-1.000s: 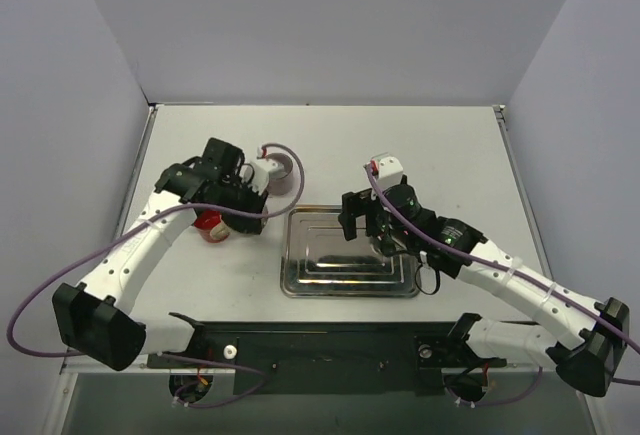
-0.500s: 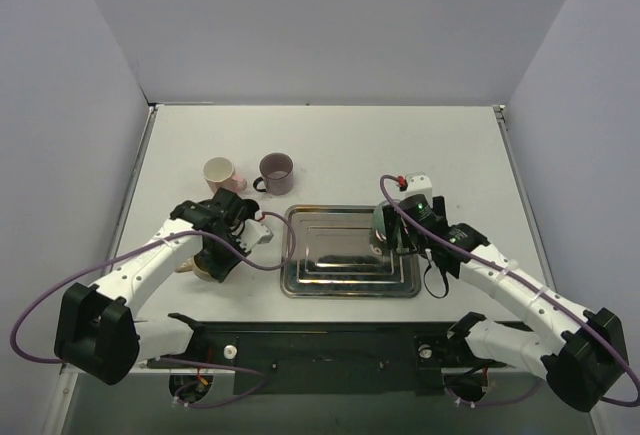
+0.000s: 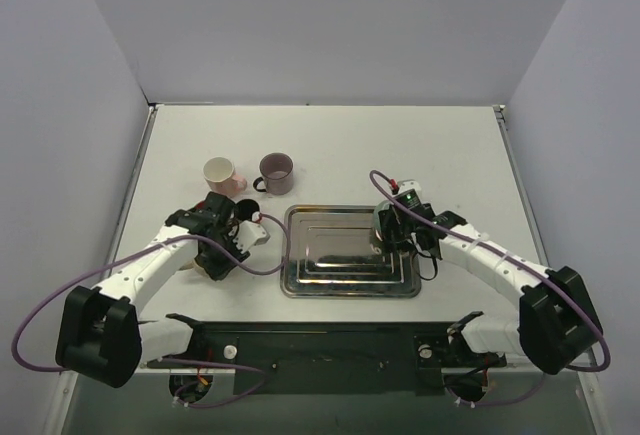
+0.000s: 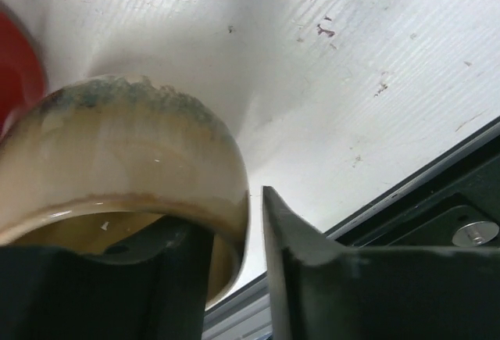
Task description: Turn the mug right side up
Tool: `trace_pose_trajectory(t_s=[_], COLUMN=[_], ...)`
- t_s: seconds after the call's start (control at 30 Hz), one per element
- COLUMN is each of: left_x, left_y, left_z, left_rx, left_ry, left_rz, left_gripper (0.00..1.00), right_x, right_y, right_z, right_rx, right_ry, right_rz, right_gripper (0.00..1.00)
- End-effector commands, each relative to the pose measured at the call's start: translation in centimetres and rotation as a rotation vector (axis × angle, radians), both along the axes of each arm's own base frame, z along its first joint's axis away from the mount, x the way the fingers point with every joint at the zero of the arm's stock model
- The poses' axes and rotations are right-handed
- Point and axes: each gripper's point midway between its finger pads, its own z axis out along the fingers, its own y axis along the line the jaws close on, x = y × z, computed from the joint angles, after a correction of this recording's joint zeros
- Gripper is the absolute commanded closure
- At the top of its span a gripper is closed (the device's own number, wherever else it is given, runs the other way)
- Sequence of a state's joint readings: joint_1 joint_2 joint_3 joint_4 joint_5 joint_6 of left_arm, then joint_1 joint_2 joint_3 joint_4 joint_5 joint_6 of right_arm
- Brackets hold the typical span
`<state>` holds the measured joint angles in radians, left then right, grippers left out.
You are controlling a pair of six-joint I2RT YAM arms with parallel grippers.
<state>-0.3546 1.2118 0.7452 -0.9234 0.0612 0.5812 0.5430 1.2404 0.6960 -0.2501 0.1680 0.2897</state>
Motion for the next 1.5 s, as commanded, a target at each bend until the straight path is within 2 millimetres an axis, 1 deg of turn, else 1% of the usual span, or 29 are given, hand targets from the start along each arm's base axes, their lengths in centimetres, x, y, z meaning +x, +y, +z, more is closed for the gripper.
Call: trace_pose_trajectory(t_s=[0.0, 0.03, 0.07, 0.1, 0.13, 0.2, 0.23, 0.27, 0.33, 0.37, 0.5, 0.6, 0.63, 0.67, 0.7, 0.73, 0.77, 0.8, 0.93, 0.97, 1.0, 1.03, 1.07, 1.1, 1.13, 1.17, 1.23, 1.3, 1.47], left_x=[0.9, 0.9, 0.9, 1.1, 1.1, 1.1, 1.0, 0.9, 0.8, 0.9, 1.5, 1.8, 2.3, 2.3, 2.7, 3.0, 3.2, 3.7, 4.4, 3.7, 4.3, 3.4, 3.6, 2.7, 2.5, 2.3, 1.8, 1.2, 0.8], left_y=[-0.5, -0.8, -0.9, -1.2, -1.4, -1.8, -1.9, -1.9, -2.0, -2.1, -2.7, -4.2, -4.9, -5.8, -6.7, -7.9, -8.6, -9.7, -13.4, -14.4, -15.2, -16.1, -16.8, -17.5, -18.2, -18.7, -19.9, -20.7, -21.3], left_z=[1.3, 1.9, 2.9, 3.7, 4.7, 6.4, 7.4, 7.9, 9.5, 10.5, 13.8, 16.2, 17.5, 18.1, 19.6, 21.0, 21.7, 23.1, 27.0, 27.8, 28.8, 29.9, 30.5, 31.3, 31.8, 31.7, 31.4, 31.6, 32.2], left_rx=[-0.055, -0.074, -0.085, -0.105, -0.118, -0.145, -0.152, -0.159, -0.172, -0.179, -0.228, -0.314, -0.356, -0.409, -0.463, -0.53, -0.572, -0.639, -0.876, -0.956, -1.008, -1.091, -1.138, -1.201, -1.235, -1.239, -1.234, -1.246, -1.289], left_ry=[-0.027, -0.032, -0.034, -0.053, -0.067, -0.081, -0.084, -0.094, -0.115, -0.131, -0.2, -0.233, -0.261, -0.255, -0.282, -0.296, -0.294, -0.311, -0.292, -0.233, -0.255, -0.193, -0.198, -0.119, -0.106, -0.094, -0.087, -0.071, -0.009], left_rz=[-0.026, -0.029, -0.029, -0.033, -0.034, -0.042, -0.044, -0.044, -0.044, -0.045, -0.04, -0.05, -0.045, -0.048, -0.043, -0.055, -0.034, -0.048, -0.036, -0.024, -0.039, -0.045, -0.072, -0.062, -0.084, -0.098, -0.14, -0.179, -0.174], left_gripper=[0.53, 0.46, 0.45, 0.39, 0.39, 0.32, 0.32, 0.32, 0.32, 0.32, 0.32, 0.32, 0.32, 0.32, 0.32, 0.32, 0.31, 0.31, 0.29, 0.28, 0.28, 0.27, 0.26, 0.23, 0.22, 0.2, 0.19, 0.19, 0.18], right_x=[0.2, 0.2, 0.2, 0.4, 0.4, 0.8, 0.9, 0.9, 1.0, 1.1, 1.4, 1.1, 1.0, 0.9, 1.1, 0.7, 0.8, 0.5, -0.3, -0.8, -1.5, -2.1, -2.6, -3.3, -4.0, -4.3, -5.5, -6.5, -6.8], right_y=[1.4, 1.6, 1.8, 1.9, 2.0, 2.1, 2.1, 2.2, 2.4, 2.5, 3.5, 6.0, 6.6, 7.5, 8.6, 9.0, 10.1, 10.0, 11.4, 12.3, 12.9, 13.7, 14.1, 14.8, 15.5, 16.0, 17.4, 18.4, 18.0], right_z=[-0.3, -0.7, -0.9, -1.1, -1.3, -1.4, -1.5, -1.5, -1.2, -0.9, 1.9, 6.0, 6.9, 8.6, 9.9, 11.4, 12.7, 14.1, 19.7, 21.1, 22.5, 24.5, 25.4, 27.2, 28.0, 29.4, 31.2, 32.1, 34.8], right_rx=[0.054, 0.05, 0.055, 0.051, 0.046, 0.04, 0.034, 0.034, 0.023, 0.019, -0.015, 0.008, 0.033, 0.093, 0.165, 0.225, 0.3, 0.348, 0.551, 0.619, 0.676, 0.759, 0.802, 0.883, 0.927, 0.991, 1.072, 1.117, 1.184], right_ry=[0.07, 0.093, 0.106, 0.117, 0.126, 0.131, 0.133, 0.134, 0.117, 0.107, 0.005, -0.139, -0.167, -0.221, -0.263, -0.311, -0.354, -0.4, -0.556, -0.577, -0.6, -0.633, -0.645, -0.668, -0.665, -0.688, -0.68, -0.666, -0.763], right_rz=[0.001, 0.003, 0.011, 0.008, 0.007, 0.005, 0.005, 0.009, 0.025, 0.032, 0.09, 0.188, 0.201, 0.212, 0.223, 0.232, 0.244, 0.242, 0.288, 0.331, 0.368, 0.407, 0.43, 0.469, 0.512, 0.53, 0.611, 0.669, 0.645], right_gripper=[0.32, 0.35, 0.36, 0.39, 0.41, 0.57, 0.71, 0.77, 0.95, 0.99, 1.0, 1.0, 1.0, 1.0, 1.0, 1.0, 1.0, 1.0, 1.0, 1.0, 1.0, 1.0, 1.0, 1.0, 1.0, 1.0, 1.0, 1.0, 1.0])
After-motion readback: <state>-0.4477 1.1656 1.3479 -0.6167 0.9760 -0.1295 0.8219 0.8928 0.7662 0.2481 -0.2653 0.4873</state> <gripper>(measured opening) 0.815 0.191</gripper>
